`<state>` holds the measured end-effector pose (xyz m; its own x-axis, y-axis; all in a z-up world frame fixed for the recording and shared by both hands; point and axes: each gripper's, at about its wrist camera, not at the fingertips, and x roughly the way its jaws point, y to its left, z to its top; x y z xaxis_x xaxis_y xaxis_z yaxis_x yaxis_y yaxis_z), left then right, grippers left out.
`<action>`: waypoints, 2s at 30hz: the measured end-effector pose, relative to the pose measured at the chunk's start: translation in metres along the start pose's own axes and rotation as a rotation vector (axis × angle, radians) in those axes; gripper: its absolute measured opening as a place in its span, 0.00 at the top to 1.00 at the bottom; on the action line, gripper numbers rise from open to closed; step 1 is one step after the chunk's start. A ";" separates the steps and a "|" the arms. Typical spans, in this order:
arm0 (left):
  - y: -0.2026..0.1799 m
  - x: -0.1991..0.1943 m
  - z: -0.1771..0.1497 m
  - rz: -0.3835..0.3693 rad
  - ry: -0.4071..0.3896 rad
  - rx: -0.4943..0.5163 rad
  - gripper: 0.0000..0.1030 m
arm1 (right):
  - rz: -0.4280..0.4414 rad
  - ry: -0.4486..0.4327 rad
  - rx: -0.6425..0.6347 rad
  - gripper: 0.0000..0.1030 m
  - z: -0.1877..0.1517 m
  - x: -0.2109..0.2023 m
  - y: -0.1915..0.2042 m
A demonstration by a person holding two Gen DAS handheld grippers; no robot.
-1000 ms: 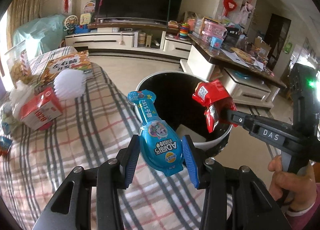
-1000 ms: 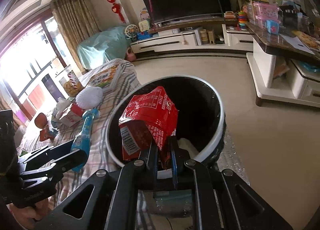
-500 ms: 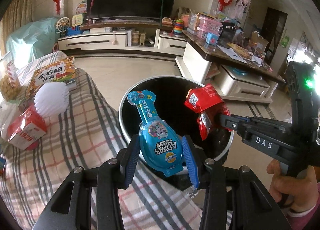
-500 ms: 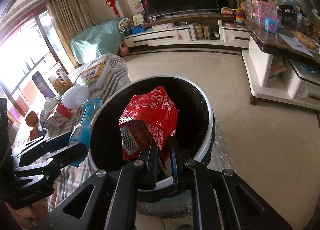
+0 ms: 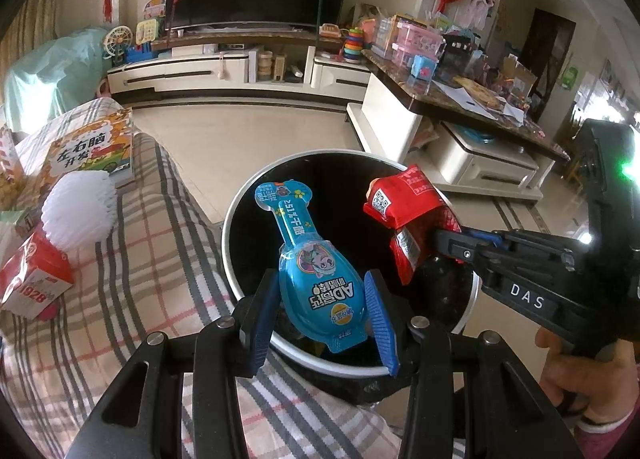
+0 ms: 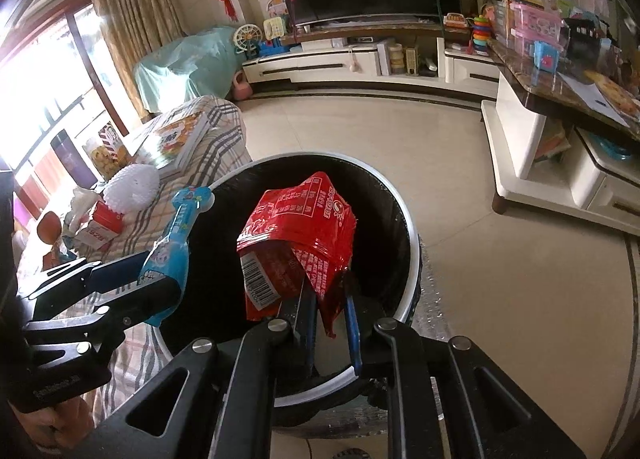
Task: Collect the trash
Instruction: 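Open the left tool to drop the candy pack while the right tool drops the red box, then move both open tools back over the bed toward the remaining trash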
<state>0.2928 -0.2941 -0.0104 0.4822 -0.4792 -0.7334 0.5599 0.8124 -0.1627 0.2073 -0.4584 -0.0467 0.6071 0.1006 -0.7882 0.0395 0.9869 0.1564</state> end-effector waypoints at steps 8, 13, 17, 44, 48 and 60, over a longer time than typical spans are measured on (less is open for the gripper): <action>-0.005 0.004 0.002 -0.010 0.015 -0.006 0.58 | -0.012 0.009 -0.006 0.77 0.002 0.001 0.001; -0.008 -0.002 -0.002 0.006 0.007 0.003 0.55 | -0.005 -0.011 0.004 0.55 0.002 -0.006 -0.001; -0.003 -0.015 -0.016 0.011 -0.009 -0.017 0.51 | 0.017 -0.050 0.024 0.33 0.000 -0.017 0.001; 0.101 -0.145 -0.145 0.176 -0.089 -0.330 0.33 | 0.265 -0.087 -0.039 0.09 -0.036 -0.020 0.124; 0.117 -0.162 -0.153 0.212 -0.101 -0.368 0.33 | 0.292 -0.061 -0.071 0.09 -0.041 -0.008 0.148; 0.153 -0.189 -0.173 0.294 -0.115 -0.472 0.33 | 0.354 -0.021 -0.167 0.09 -0.038 0.022 0.211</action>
<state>0.1715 -0.0217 -0.0108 0.6575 -0.2216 -0.7201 0.0412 0.9649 -0.2592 0.1989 -0.2431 -0.0535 0.5763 0.4379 -0.6901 -0.3044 0.8986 0.3159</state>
